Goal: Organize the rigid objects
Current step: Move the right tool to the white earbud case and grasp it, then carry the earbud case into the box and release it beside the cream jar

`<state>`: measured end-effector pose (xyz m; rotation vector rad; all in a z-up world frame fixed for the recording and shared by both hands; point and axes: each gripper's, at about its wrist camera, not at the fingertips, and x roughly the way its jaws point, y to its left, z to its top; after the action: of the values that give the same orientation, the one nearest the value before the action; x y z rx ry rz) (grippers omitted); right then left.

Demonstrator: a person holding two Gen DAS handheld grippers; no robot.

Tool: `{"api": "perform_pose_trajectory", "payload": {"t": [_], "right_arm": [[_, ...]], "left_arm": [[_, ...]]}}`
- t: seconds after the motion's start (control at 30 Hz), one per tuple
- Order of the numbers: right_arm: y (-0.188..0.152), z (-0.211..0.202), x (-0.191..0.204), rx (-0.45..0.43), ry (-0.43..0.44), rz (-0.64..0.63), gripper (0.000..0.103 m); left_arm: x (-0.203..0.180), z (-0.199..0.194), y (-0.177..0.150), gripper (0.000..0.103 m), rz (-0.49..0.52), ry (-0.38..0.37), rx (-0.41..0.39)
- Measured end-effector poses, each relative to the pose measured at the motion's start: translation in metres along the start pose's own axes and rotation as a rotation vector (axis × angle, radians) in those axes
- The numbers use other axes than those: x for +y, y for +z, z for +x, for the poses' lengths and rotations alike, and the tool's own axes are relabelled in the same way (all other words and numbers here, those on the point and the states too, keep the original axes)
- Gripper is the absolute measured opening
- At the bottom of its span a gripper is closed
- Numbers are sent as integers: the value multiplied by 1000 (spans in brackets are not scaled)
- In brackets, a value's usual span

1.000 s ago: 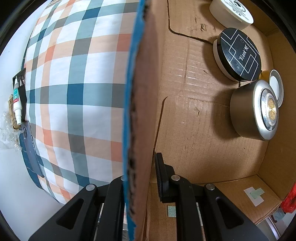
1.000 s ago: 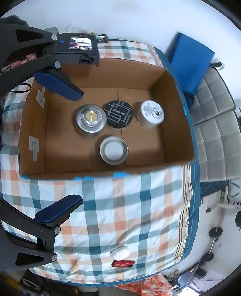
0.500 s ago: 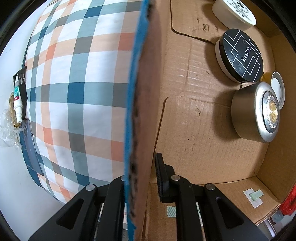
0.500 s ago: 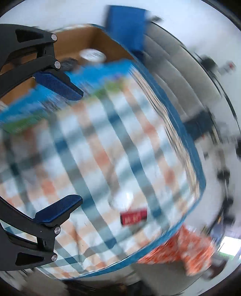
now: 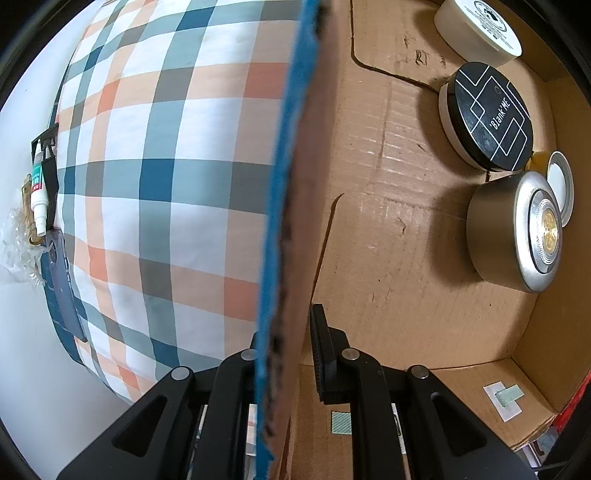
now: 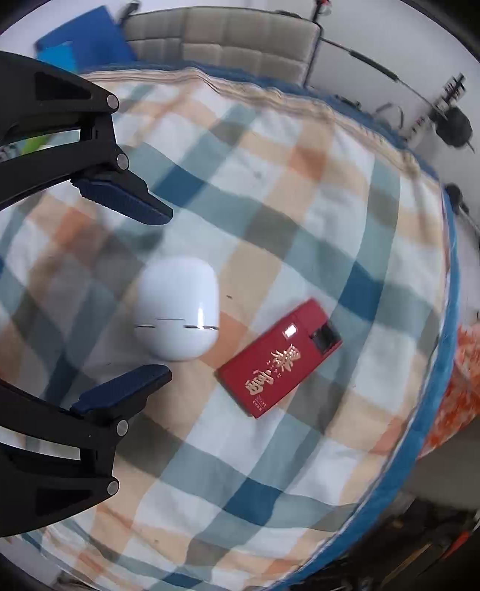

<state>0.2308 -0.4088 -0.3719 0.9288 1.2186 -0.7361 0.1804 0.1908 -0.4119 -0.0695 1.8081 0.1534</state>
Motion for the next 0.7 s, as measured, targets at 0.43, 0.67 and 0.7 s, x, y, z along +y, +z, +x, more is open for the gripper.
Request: {"api": "perform_pose_trajectory", "payload": {"t": [0.43, 0.67, 0.7], "right_arm": [[-58, 12, 65, 90, -120, -545, 59], [-115, 0, 86, 157, -81, -718, 59], [-121, -7, 90, 157, -61, -726, 59]], "left_arm": [[0, 2, 2, 10, 11, 1, 0], [-7, 2, 2, 10, 18, 9, -1], [-7, 2, 3, 10, 18, 9, -1]]}}
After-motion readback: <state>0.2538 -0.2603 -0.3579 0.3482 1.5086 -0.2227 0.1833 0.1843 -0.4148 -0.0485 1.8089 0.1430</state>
